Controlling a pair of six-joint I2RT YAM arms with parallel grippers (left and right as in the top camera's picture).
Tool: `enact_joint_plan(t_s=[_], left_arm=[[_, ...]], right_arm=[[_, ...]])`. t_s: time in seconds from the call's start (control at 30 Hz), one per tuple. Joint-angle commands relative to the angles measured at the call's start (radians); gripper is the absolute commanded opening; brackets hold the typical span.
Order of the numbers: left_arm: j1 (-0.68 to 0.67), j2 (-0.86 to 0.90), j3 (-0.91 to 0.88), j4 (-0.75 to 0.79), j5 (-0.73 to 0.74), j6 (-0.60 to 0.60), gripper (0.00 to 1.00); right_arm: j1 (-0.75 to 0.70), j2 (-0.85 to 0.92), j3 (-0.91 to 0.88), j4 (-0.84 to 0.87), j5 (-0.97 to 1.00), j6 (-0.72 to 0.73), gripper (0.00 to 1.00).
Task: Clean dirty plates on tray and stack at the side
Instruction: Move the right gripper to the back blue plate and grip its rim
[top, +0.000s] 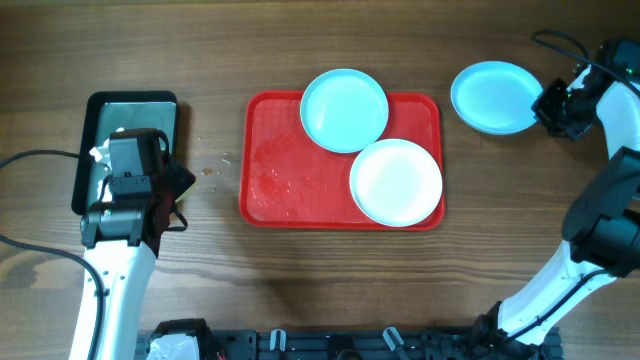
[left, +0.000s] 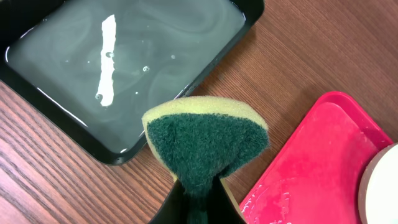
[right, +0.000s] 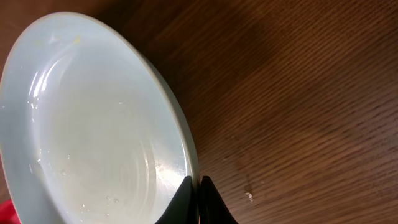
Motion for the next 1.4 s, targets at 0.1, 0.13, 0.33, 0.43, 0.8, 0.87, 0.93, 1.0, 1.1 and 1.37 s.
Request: enact_joint_plan(t_s=[0.1,0.13,0.33,0.43,0.8,0.87,0.93,1.0,1.1,1.37], left_arm=[[0.005,-0.010,-0.006,0.003,0.005,-0.010,0.04],[0.005,-0.010,-0.006,0.003,0.005,-0.010,0.04],[0.005,-0.010,-0.006,0.003,0.005,-0.010,0.05],[0.005,-0.010,-0.006,0.003,0.005,-0.010,0.05],[0.004,-0.010,-0.006,0.003,0.027,-0.010,0.05],[0.004,-0.010,-0.006,0.003,0.027,-0.010,0.05],[0.004,-0.010,-0.006,0.003,0.027,-0.010,0.06],[0.004,-0.010,-0.006,0.003,0.027,-0.010,0.07],[0.004,-0.010,-0.006,0.003,0.027,-0.010,0.07],[0.004,-0.008,-0.006,0.003,0.027,-0.010,0.07]], right_arm=[[0.016,0.019,0.005,-0.013,-0.022,-0.084,0.49],[0.016,0.019,0.005,-0.020,-0.069,-0.086,0.55],[0.035,-0.002,0.008,-0.016,-0.416,-0.135,0.57],[0.093,-0.052,0.008,0.004,-0.435,-0.137,0.59],[0.512,-0.041,0.005,0.163,-0.082,-0.138,0.74],[0.607,-0.005,0.005,0.167,0.091,-0.101,0.75],[0.658,0.020,0.005,0.163,0.174,-0.003,0.75],[0.670,0.029,0.005,0.160,0.172,0.002,0.73],[0.670,0.035,0.004,0.125,0.171,0.005,0.71],[0.671,0.104,0.005,0.139,0.103,-0.001,0.57]])
